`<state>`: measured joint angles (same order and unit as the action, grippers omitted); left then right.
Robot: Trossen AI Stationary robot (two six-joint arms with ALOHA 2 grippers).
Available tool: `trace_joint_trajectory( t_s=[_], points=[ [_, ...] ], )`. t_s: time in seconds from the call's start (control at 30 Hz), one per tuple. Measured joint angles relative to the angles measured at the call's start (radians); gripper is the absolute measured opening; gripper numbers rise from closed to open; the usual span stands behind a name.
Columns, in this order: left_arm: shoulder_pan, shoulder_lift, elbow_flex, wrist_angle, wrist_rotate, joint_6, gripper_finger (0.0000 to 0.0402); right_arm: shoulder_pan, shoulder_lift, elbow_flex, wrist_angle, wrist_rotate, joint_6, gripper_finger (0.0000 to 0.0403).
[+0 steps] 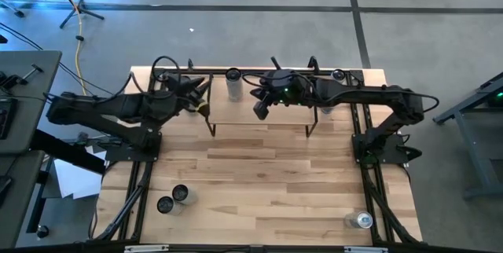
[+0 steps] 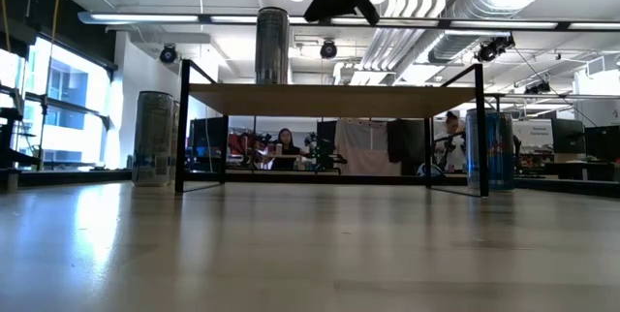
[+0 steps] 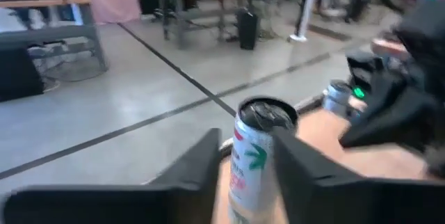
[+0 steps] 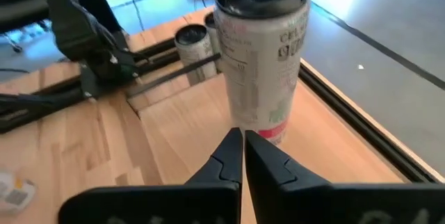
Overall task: Place canned beverage on shelf
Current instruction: Put the right white pink soda can on the shelf
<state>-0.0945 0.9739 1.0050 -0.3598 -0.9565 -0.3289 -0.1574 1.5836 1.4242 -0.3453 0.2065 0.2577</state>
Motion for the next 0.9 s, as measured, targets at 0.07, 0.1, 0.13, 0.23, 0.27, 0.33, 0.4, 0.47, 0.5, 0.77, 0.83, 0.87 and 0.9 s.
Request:
trace_joint_trajectory(
  t_s=[0.07, 0.1, 0.13, 0.23, 0.27, 0.33, 0.4, 0.47, 0.5, 0.77, 0.83, 0.87, 0.9],
  points=[
    [-0.004, -0.012, 0.002, -0.031, 0.023, 0.000, 0.0019, 0.000, -0.002, 0.000, 0.010, -0.010, 0.014, 0.0001],
    [-0.006, -0.018, 0.002, -0.065, 0.031, -0.006, 0.0011, 0.000, -0.002, 0.000, 0.009, -0.018, 0.030, 0.0001],
    [-0.005, -0.020, 0.000, -0.093, 0.031, -0.009, 0.0013, 0.000, -0.001, 0.000, 0.009, -0.020, 0.046, 0.0000],
    [-0.005, -0.024, 0.000, -0.173, 0.033, -0.010, 0.0010, 0.000, -0.001, 0.000, 0.015, -0.020, 0.082, 0.0000],
    [-0.005, -0.026, 0.000, -0.190, 0.033, -0.010, 0.0005, 0.000, -0.001, 0.000, 0.015, -0.020, 0.092, 0.0000],
    [-0.005, -0.027, 0.000, -0.205, 0.036, -0.009, 0.0002, 0.000, -0.001, 0.000, 0.024, -0.020, 0.114, 0.0000],
    [-0.005, -0.029, 0.000, -0.215, 0.040, -0.004, 0.0004, 0.000, -0.001, 0.000, 0.031, -0.020, 0.139, 0.0000],
    [-0.005, -0.035, 0.000, -0.215, 0.055, 0.023, 0.0001, 0.001, -0.001, 0.000, 0.034, -0.020, 0.161, 0.0000],
    [-0.005, -0.038, 0.000, -0.215, 0.070, 0.037, 0.0001, 0.002, -0.001, 0.000, 0.038, -0.020, 0.174, 0.0000],
    [-0.004, -0.078, 0.000, -0.222, 0.127, 0.105, 0.0001, 0.034, -0.001, 0.000, 0.065, 0.044, 0.217, 0.0000],
    [-0.004, -0.091, -0.007, -0.216, 0.128, 0.105, 0.0001, 0.042, -0.001, 0.000, 0.067, 0.059, 0.234, 0.0000],
    [-0.004, -0.098, -0.013, -0.211, 0.128, 0.105, 0.0001, 0.046, -0.001, 0.000, 0.067, 0.069, 0.240, 0.0000],
    [-0.004, -0.105, -0.016, -0.211, 0.128, 0.103, 0.0000, 0.049, -0.001, 0.000, 0.067, 0.075, 0.242, 0.0000]
  ],
)
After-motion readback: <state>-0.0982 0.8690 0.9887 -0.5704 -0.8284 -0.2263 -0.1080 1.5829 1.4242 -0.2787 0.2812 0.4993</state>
